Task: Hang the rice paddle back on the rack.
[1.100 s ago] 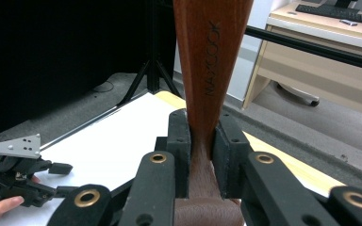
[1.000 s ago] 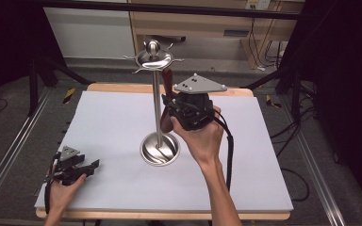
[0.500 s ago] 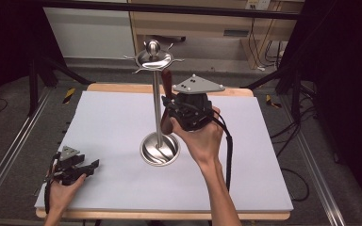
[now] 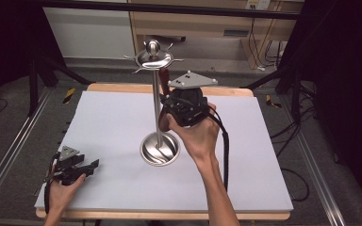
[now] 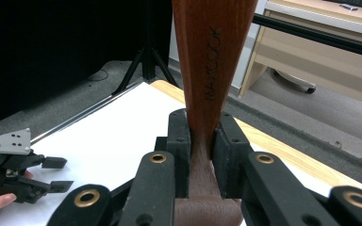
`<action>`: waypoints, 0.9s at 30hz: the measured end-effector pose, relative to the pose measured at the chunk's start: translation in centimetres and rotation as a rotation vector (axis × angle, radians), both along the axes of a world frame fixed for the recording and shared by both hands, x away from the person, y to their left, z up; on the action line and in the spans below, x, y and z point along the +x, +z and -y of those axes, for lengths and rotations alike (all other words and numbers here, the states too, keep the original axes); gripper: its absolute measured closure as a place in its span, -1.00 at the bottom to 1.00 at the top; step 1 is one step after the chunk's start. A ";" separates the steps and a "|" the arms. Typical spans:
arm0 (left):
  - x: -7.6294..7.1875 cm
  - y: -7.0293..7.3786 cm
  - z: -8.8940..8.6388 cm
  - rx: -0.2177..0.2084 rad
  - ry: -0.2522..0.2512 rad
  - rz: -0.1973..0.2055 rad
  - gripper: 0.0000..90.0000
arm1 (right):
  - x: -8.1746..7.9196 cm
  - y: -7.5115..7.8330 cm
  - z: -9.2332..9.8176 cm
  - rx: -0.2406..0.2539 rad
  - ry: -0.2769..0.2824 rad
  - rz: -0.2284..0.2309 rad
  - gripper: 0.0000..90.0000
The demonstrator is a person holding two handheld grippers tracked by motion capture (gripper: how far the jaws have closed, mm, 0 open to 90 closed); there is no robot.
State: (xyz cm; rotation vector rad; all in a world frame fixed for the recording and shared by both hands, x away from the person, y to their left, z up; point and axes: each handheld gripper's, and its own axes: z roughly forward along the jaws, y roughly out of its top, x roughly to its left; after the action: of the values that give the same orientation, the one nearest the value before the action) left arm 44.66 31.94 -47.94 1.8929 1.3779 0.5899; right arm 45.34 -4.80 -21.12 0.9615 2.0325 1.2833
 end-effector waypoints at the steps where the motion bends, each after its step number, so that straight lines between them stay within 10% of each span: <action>1: 0.0 0.0 0.0 0.000 0.000 0.000 -0.24 | 0.0 0.0 0.0 0.002 0.000 -0.001 0.75; 21: 0.0 0.0 0.0 -0.003 0.002 0.001 -0.24 | 0.6 0.6 -0.5 -0.036 -0.034 -0.070 0.75; 27: 0.0 0.0 0.0 -0.004 0.000 0.004 -0.24 | 0.9 -0.3 -0.5 0.008 -0.014 -0.020 0.74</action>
State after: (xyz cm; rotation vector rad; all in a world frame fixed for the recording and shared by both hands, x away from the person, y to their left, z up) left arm 44.64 31.90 -47.92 1.8881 1.3755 0.5898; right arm 46.20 -4.32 -21.39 0.9940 2.0332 1.2799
